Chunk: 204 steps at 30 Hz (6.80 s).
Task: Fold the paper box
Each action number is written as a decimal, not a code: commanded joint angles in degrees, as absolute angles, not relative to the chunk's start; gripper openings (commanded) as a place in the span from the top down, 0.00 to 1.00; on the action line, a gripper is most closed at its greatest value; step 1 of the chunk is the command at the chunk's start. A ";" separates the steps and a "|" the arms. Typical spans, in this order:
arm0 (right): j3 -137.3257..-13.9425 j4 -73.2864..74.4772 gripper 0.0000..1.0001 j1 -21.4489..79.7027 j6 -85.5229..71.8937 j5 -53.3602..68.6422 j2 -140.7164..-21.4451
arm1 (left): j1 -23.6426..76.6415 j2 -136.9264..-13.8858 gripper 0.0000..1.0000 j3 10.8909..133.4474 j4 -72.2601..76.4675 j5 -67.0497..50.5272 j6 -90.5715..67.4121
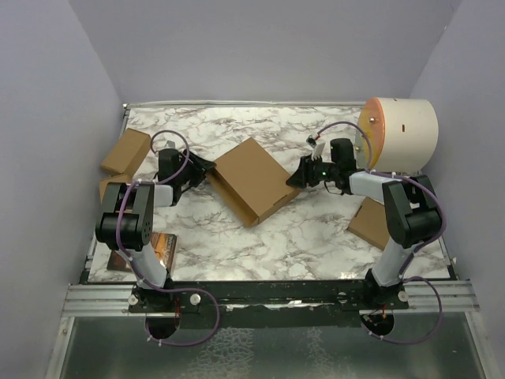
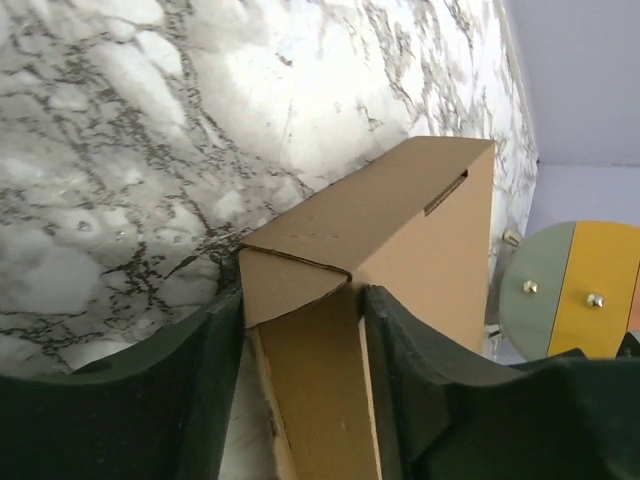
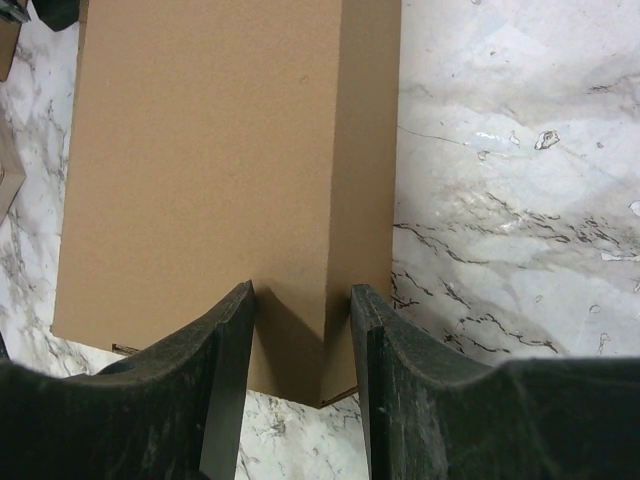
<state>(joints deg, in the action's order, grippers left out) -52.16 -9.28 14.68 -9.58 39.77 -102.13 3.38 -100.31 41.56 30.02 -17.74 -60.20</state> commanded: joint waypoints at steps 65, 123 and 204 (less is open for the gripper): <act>-51.25 -2.19 0.59 16.00 -6.24 35.94 -105.82 | 39.45 -77.56 0.26 21.26 28.42 4.31 -81.82; -51.80 -1.58 0.57 16.00 -5.62 36.08 -106.13 | 7.29 -104.31 0.78 46.36 30.86 -26.42 -50.71; -66.96 4.69 0.76 6.53 -19.26 50.60 -125.68 | 16.00 -105.43 0.03 24.81 68.00 -19.42 -67.72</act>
<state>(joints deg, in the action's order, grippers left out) -69.38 -2.81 8.49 -23.35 59.88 -120.40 15.53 -104.18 25.54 63.92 -21.04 -66.52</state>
